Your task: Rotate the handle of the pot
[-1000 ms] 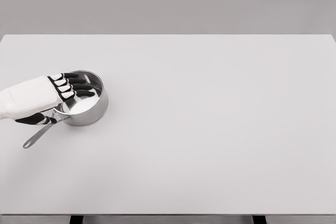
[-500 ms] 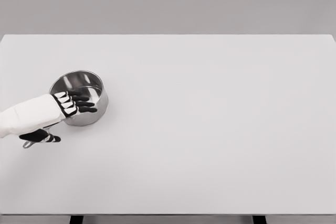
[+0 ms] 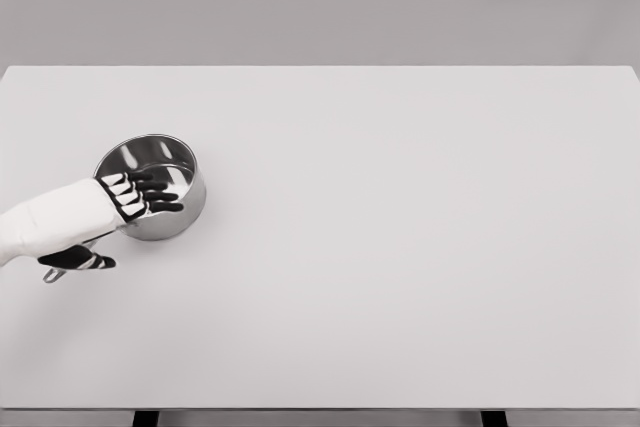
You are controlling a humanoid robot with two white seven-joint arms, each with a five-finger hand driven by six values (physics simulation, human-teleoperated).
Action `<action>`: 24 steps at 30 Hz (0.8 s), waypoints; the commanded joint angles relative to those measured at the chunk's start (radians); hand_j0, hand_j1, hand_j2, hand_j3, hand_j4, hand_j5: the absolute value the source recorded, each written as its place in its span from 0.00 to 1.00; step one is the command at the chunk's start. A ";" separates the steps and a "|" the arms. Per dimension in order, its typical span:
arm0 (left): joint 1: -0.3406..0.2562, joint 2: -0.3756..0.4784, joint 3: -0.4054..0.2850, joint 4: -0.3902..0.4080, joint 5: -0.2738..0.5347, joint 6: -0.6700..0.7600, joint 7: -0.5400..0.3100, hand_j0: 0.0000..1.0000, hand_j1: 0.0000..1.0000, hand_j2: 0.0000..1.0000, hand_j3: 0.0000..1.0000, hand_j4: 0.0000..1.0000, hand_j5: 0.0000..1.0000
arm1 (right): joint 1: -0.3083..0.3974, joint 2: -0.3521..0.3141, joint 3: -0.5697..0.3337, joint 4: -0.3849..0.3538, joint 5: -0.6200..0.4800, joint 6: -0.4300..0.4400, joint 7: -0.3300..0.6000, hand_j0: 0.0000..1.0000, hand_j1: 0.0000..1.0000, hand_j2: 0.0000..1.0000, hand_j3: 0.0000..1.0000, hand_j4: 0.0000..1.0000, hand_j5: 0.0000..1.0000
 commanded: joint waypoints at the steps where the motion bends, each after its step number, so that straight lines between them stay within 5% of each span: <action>1: 0.000 0.000 0.004 0.001 -0.013 0.001 0.000 1.00 1.00 1.00 1.00 1.00 1.00 | 0.000 0.000 0.000 0.000 0.000 0.001 0.000 1.00 1.00 1.00 1.00 1.00 1.00; 24: 0.008 0.003 0.041 0.038 -0.076 0.001 -0.001 1.00 1.00 1.00 1.00 1.00 1.00 | -0.002 0.000 0.000 0.000 0.000 0.000 0.000 1.00 1.00 1.00 1.00 1.00 1.00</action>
